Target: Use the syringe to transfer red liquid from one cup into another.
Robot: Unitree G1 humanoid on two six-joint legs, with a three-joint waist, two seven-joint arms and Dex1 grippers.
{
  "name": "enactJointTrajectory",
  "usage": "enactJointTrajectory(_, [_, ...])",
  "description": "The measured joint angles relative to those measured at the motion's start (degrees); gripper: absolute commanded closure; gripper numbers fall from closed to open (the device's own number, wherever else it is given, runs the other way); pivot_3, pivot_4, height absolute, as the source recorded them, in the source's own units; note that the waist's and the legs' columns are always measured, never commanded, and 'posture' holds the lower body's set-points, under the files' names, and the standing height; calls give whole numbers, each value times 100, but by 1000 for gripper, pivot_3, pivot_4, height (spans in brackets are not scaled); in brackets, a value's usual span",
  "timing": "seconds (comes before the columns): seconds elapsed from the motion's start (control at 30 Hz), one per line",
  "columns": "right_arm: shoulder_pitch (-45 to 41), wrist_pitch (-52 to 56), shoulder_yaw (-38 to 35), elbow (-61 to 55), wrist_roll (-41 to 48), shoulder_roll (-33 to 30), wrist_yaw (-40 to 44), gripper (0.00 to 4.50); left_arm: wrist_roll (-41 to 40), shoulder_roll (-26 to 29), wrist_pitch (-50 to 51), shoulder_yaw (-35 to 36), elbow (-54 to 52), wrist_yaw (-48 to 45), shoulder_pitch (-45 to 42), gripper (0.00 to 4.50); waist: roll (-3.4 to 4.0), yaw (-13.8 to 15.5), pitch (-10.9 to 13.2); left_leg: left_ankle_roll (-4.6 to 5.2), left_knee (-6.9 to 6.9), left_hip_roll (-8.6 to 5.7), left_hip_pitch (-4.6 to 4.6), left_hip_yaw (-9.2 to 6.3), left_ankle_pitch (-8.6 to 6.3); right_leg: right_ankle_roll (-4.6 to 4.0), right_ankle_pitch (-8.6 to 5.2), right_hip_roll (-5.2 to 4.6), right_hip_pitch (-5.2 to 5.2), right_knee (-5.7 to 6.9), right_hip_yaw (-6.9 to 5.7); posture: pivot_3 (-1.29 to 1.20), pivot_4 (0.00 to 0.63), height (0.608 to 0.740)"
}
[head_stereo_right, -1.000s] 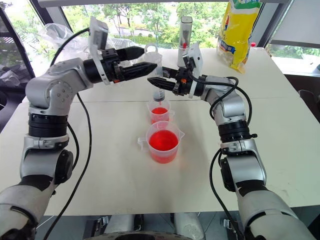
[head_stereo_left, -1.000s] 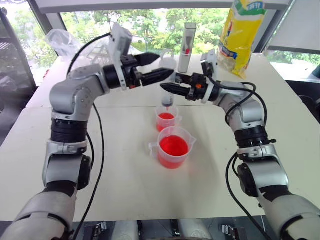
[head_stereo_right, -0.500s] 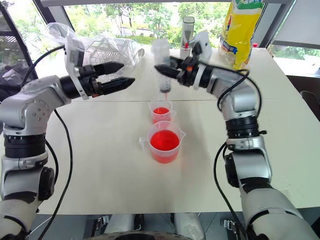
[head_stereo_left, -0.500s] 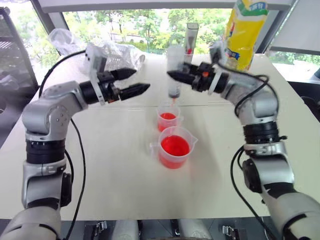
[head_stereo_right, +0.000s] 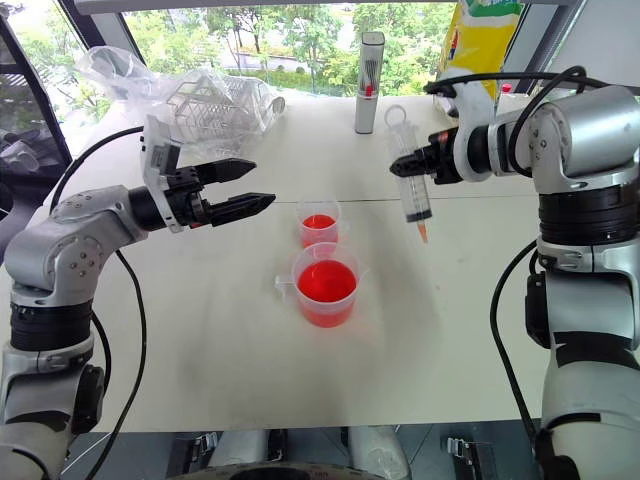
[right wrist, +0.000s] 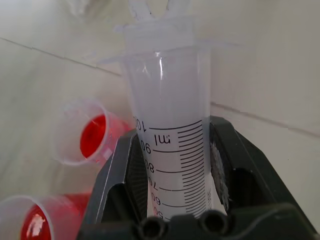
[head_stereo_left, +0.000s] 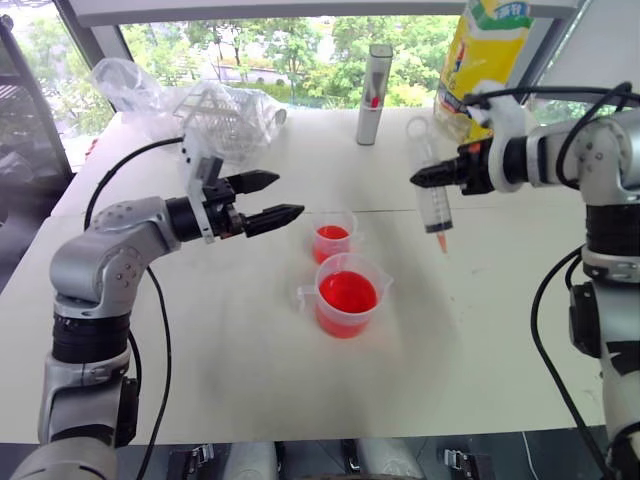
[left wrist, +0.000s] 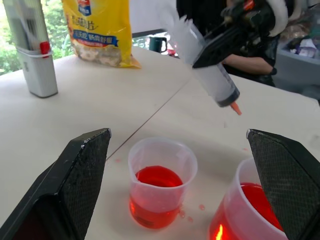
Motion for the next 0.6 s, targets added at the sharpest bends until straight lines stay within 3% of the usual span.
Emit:
enactJointTrajectory(0.37, [644, 361, 1070, 821, 516, -28, -683, 3174, -201, -20, 36, 12, -367, 282, 321, 36, -2, 2, -1, 1, 2, -2, -4, -4, -1, 2, 1, 5, 1, -4, -2, 0, 150, 740])
enactJointTrajectory(0.6, [758, 362, 1175, 1190, 665, 81, -1147, 3174, -349, 92, 43, 43, -501, 352, 325, 36, -1, -3, 0, 1, 3, -3, -5, -2, -1, 3, 1, 5, 2, -8, -2, 0, 150, 740])
